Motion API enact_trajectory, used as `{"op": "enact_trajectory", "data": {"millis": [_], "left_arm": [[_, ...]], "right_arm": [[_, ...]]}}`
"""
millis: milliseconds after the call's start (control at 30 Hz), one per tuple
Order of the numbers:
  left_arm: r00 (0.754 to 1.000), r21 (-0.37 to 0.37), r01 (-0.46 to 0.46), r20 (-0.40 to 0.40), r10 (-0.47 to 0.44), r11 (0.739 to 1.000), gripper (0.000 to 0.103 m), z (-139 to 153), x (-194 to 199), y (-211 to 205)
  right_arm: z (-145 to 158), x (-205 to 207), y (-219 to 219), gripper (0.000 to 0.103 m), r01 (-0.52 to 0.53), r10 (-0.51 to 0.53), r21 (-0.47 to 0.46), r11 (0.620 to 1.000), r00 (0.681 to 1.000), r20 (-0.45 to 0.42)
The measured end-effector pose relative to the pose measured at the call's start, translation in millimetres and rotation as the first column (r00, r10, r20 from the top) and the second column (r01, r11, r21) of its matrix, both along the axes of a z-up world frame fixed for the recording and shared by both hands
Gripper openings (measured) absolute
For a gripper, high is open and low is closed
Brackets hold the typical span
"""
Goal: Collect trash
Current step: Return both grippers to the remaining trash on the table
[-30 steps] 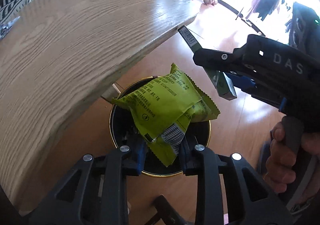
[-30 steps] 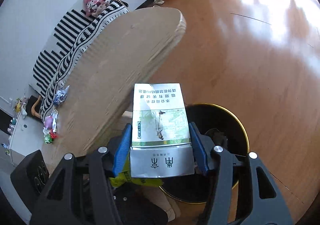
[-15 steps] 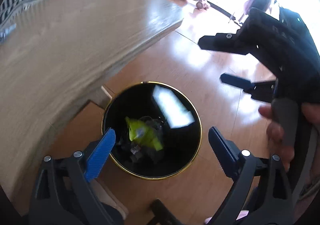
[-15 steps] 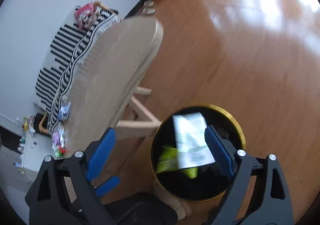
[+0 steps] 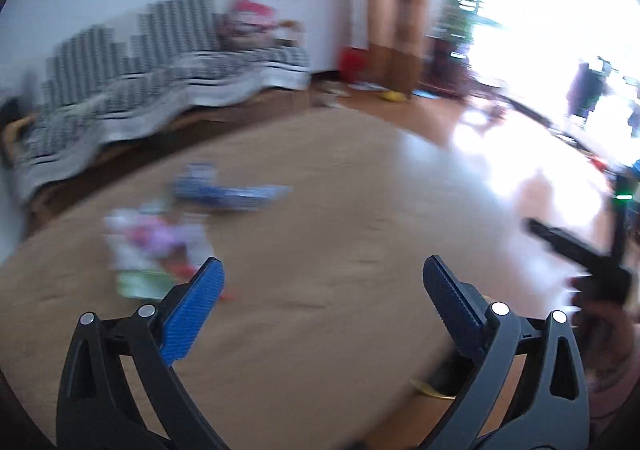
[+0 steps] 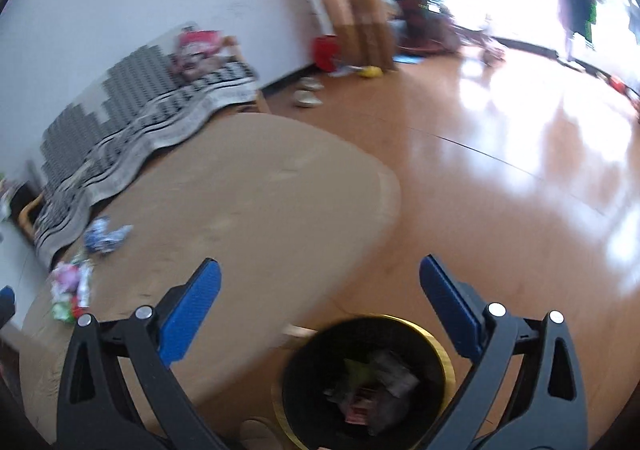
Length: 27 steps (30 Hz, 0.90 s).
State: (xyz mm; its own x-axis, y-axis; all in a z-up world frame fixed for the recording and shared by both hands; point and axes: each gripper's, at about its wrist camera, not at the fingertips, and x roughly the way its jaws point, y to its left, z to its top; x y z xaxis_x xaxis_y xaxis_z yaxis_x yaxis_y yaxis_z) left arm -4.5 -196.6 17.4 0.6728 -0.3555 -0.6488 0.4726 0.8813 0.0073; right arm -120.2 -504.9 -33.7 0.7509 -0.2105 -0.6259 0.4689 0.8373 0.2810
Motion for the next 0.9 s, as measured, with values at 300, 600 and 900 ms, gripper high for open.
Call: {"op": "enact_trajectory", "data": {"millis": [300,600,900], "left_arm": [[0.933,0.053,-0.342,-0.104,0.346,0.938,0.097,-49.5,80.5,126.4],[0.937,0.101,-0.281,-0.187,0.296,0.954,0.097,-88.6,121.3,132.2],[0.939,0.239,-0.259,-0.165,0.302,0.936,0.097,-102.1,117.7,174.7]], "right_arm": [[42.5,111.8,132.4,0.096,-0.294,0.295,-0.109,0.95,0.956,-0.007],[22.1,221.0,243.4,0.096,-0.438,0.427,-0.118,0.891,0.898,-0.109],[-10.9,249.2,277.0,0.096,-0.426,0.405,-0.136,0.895,0.901,-0.154]]}}
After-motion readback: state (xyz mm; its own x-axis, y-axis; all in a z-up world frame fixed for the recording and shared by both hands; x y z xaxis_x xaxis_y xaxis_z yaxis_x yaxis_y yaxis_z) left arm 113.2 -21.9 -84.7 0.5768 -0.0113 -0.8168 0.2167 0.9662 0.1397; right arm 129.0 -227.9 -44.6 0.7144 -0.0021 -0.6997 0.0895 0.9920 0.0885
